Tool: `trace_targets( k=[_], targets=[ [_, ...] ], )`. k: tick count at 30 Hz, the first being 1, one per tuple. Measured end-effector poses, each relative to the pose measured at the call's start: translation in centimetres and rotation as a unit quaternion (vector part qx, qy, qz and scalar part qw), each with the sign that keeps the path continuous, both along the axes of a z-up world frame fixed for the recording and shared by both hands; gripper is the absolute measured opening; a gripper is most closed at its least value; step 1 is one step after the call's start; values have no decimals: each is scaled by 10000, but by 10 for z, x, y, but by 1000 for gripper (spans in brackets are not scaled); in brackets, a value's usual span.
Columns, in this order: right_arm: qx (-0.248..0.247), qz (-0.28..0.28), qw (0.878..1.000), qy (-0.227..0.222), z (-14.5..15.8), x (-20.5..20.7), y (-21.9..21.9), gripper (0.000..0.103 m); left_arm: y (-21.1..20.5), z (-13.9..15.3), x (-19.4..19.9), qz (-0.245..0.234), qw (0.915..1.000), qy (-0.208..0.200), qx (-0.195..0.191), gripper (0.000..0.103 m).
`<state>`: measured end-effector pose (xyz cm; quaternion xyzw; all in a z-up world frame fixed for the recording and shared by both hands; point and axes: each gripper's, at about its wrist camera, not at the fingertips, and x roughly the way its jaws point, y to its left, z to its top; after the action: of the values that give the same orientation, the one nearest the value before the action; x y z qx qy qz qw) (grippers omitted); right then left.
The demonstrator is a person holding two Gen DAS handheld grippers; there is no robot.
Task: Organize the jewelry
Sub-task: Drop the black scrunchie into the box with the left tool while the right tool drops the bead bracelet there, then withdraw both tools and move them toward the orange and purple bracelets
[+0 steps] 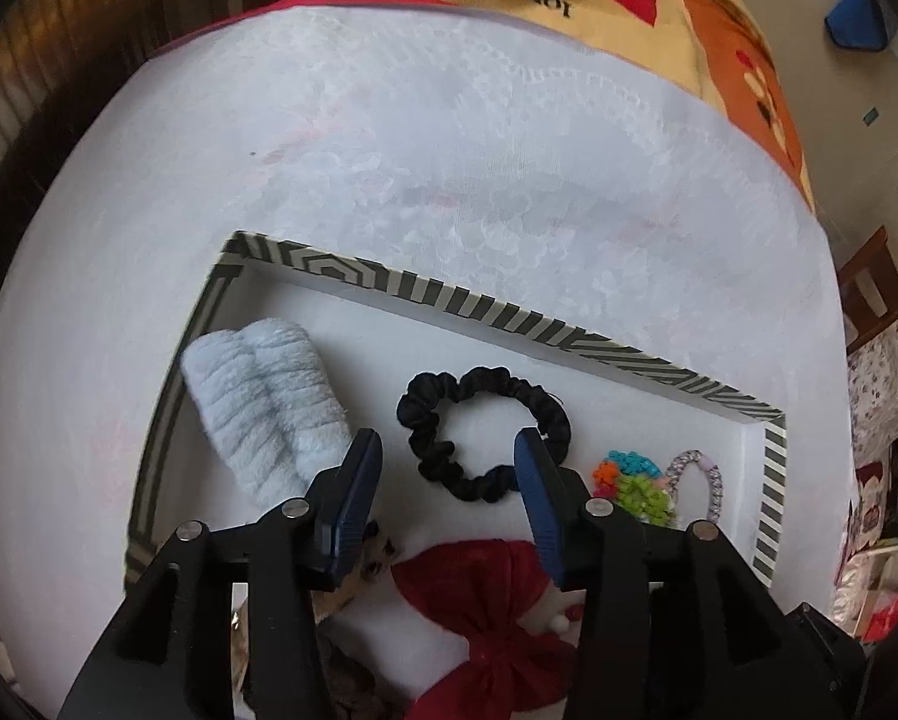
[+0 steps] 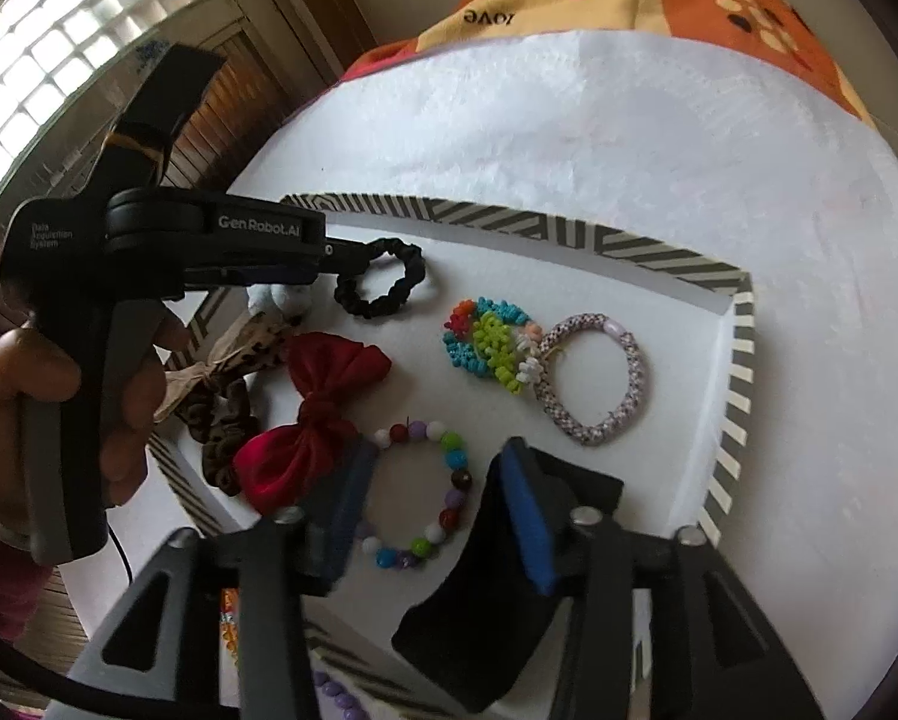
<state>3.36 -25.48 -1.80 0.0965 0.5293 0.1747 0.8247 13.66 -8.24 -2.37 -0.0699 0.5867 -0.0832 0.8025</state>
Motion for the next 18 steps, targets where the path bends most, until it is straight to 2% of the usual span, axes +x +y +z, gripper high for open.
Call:
trace_targets(
  k=[4, 13, 18],
  targets=[
    [13, -87, 10000, -7, 4, -10, -2, 56, 0, 16, -17, -25, 9996, -211, 176, 38],
    [-40, -142, 9998, -137, 23, -40, -1, 58, 15, 51, -53, -72, 9979, -545, 352, 38],
    [-128, -125, 9995, -247, 35, -61, 5, 62, 22, 62, -86, -98, 9970, -654, 407, 38]
  ],
)
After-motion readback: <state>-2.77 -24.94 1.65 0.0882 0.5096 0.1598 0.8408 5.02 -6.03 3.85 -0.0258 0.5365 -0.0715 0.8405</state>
